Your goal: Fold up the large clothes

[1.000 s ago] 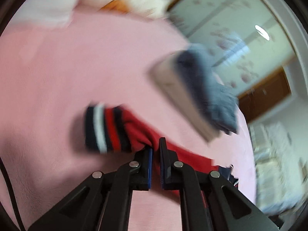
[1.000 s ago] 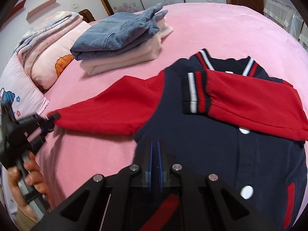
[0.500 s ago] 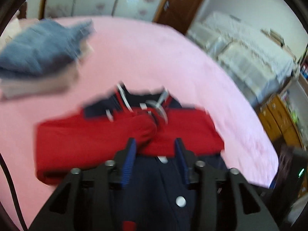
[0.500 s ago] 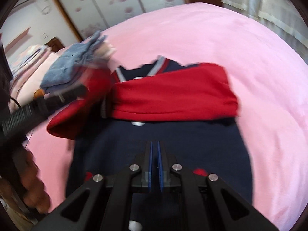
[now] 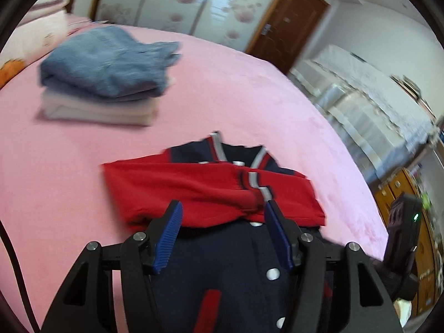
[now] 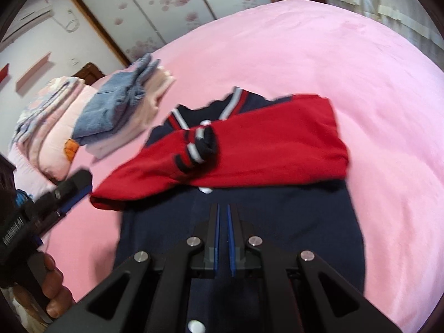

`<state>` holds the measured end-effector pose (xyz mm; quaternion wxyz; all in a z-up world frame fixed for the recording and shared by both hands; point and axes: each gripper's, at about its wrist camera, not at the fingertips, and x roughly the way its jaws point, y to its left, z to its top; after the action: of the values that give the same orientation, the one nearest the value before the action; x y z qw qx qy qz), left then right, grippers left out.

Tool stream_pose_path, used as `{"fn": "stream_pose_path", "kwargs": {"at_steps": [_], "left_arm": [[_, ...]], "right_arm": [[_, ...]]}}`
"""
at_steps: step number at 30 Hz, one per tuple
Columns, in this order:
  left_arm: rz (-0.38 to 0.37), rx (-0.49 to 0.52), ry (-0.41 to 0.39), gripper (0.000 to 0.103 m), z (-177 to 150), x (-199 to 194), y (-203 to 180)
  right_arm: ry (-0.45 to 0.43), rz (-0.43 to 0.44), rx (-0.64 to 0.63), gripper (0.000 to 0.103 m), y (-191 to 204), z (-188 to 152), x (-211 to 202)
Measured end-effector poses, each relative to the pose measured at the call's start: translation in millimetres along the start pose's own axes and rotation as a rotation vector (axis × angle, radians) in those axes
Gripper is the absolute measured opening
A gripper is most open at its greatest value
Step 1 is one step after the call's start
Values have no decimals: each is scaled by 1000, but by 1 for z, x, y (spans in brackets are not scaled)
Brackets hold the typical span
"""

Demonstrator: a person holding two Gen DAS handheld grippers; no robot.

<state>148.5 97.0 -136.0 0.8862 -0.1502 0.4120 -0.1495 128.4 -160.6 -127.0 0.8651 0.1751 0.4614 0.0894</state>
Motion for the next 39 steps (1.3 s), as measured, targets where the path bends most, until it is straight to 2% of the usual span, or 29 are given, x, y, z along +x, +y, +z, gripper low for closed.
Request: {"fn": "stream_pose_path", "kwargs": {"at_steps": [4,8,10,12,13,17,21,23,24,25,27,29,33,35,37,39], "left_arm": [[75,-60,41,60,-8,5,33],[94,-107,63,60,-16,11,57],[96,-116,64,60,-19,13,63],[91,-130,65,60,-19,15,69],[88,-141,62,60,-19,15,73],[52,-187,57,60,-17,15,83],[-22,-257,57,60,-15,14,94],[-45,-268,60,60,-15,16,95],[-42,-265,62,60,-14,17,94],[-37,-257,64,60,-13,19,92],[-38,-243,70,60,-12,23,88],[-39,-230,70,60,-10,27,82],[-36,-192,74,60,-9,35,70],[-39,-161,92,60,-10,43,61],[-39,-136,111,60,-12,49,55],[-31,-103,140,60,-14,57,48]], "right_arm": [[-10,38,-64,6,15,22,11],[5,46,-149,7,27,42,30],[31,57,-159,26,27,52,43],[47,72,-149,37,23,59,50],[53,69,-142,37,21,64,55],[90,84,-132,37,17,73,67],[158,118,-113,37,12,76,84],[197,136,-107,26,10,75,93],[207,130,-117,16,11,73,95],[203,113,-138,11,13,72,95],[184,113,-156,6,16,71,90],[124,110,-174,6,21,74,74],[-28,54,-179,6,23,74,30],[-90,-15,-166,5,15,69,13],[-95,-107,-149,6,4,62,10],[-35,-179,-138,6,-9,52,23]]}}
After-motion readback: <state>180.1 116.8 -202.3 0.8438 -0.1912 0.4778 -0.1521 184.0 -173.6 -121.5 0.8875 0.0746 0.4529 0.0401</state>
